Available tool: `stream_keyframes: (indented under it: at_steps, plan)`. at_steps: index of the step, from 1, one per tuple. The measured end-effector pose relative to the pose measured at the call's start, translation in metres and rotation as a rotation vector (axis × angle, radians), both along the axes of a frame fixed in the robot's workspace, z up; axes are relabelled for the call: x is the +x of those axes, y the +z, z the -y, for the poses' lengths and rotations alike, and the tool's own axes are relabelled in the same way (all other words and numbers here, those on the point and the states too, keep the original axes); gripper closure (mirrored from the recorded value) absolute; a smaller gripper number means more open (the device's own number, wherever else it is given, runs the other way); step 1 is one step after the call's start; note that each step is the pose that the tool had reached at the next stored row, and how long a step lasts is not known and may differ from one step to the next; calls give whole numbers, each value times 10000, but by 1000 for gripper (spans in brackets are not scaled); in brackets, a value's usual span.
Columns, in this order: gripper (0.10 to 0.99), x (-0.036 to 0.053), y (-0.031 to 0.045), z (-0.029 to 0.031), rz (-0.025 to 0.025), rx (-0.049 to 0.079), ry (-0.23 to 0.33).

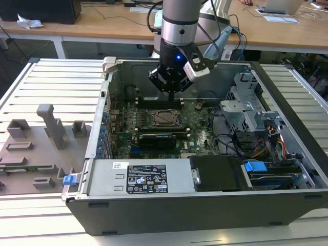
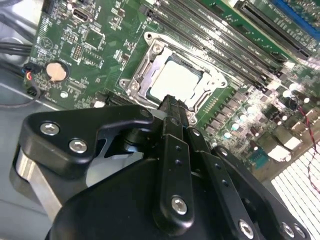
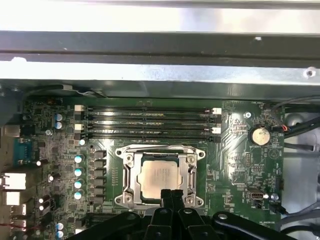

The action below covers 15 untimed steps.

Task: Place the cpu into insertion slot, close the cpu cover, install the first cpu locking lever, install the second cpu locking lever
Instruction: 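Install the first cpu locking lever, then install the second cpu locking lever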

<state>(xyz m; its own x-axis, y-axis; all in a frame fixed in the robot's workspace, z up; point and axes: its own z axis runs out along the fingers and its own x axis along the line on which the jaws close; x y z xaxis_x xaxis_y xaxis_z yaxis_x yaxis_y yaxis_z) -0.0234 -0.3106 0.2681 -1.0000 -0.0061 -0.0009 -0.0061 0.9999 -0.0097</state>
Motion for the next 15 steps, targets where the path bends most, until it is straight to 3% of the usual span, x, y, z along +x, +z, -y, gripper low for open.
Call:
stream_keyframes:
  at_steps: [8, 15]
  plan:
    - [980, 0, 4, 0, -1, -2, 0]
    - [980, -1, 1, 100, -2, -2, 0]
